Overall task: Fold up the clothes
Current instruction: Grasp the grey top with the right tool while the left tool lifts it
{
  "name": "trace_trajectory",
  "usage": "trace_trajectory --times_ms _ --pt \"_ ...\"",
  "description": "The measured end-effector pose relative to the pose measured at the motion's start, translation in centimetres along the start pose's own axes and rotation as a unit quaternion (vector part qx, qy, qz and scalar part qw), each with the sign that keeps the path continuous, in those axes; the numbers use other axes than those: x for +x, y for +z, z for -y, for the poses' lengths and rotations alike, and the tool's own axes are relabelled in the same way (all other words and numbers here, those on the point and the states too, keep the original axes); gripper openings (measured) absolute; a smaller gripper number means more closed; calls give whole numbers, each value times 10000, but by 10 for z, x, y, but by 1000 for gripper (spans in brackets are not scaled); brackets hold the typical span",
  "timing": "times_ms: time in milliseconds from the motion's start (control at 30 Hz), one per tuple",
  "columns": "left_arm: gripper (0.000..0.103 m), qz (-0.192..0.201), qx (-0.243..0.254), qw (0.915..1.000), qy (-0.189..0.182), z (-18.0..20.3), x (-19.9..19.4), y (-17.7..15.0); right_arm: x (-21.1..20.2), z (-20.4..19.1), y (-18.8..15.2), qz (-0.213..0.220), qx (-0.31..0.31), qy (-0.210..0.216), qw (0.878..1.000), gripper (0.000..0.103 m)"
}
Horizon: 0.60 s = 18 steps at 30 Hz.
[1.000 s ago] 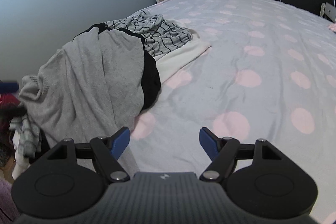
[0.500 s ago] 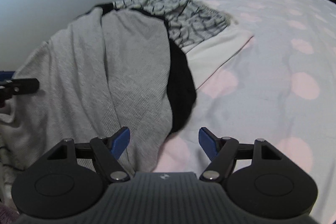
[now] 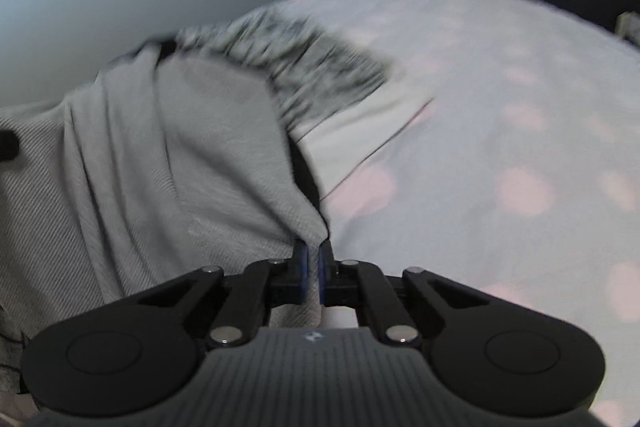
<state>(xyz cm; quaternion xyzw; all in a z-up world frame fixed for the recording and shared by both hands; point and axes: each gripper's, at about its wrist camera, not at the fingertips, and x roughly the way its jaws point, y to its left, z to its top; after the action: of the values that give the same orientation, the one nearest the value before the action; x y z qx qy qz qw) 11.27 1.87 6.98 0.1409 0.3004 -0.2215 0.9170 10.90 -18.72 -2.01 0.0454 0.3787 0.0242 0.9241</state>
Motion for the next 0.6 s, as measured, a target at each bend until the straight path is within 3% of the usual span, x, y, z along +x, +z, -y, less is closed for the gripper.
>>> trace_trajectory --times_ms 300,400,600 --pt "3 953 331 9901 -980 73 -76 35 -136 68 10 977 66 -1010 9900 5" --pt "3 1113 452 9800 -1586 105 -99 42 -184 94 4 1249 124 -1383 9824 5" --pt "3 1284 998 9558 -2450 173 -124 48 -261 151 -13 1521 470 -2111 9644 5"
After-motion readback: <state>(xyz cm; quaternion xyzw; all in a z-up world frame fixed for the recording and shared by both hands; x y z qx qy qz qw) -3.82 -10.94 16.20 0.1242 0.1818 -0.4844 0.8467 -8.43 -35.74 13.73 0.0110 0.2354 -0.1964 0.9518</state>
